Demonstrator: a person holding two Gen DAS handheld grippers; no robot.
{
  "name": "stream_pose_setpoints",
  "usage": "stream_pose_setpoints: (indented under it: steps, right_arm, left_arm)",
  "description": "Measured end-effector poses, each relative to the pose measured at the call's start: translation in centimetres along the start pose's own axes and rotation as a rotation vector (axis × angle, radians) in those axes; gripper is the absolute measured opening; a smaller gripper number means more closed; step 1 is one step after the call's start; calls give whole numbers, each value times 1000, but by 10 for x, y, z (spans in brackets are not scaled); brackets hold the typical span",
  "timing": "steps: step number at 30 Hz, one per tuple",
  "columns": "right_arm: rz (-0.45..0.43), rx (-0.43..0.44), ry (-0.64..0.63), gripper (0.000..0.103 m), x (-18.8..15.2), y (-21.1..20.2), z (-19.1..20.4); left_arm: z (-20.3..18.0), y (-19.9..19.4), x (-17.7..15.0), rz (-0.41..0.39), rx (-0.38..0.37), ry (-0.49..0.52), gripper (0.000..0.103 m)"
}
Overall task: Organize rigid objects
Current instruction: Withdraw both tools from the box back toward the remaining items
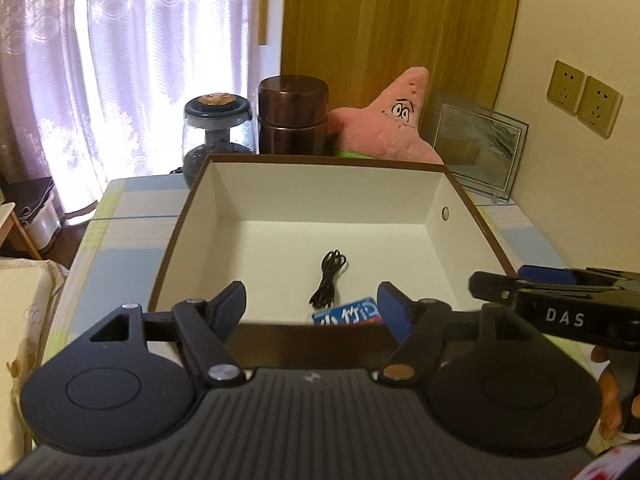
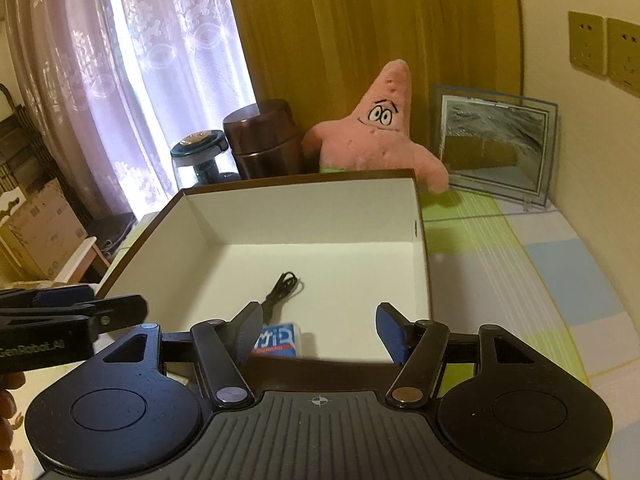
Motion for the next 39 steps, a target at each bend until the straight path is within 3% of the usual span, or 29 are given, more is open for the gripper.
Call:
stream_pose_setpoints:
  steps: [11, 20, 39]
  right_arm:
    - [8, -14, 39, 61, -29, -49, 7]
    - [46, -50, 78, 61, -62, -79, 21]
    - [168, -54, 135, 61, -123, -94, 53]
  left_arm:
    - [16, -44, -22, 14, 30, 10, 70]
    - [24, -67, -43, 38, -27, 39, 76]
    - [70, -92, -86, 84, 19, 86, 80]
Point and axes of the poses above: each gripper's, at about its wrist camera, not at the fingertips, and y roughly the way its jaws point, z to its left, x to its top, the point moved 5 cm from there along y, roughly the way its jaws point, and after that the axes turned 13 degrees about -y, right-handed, at the moved point
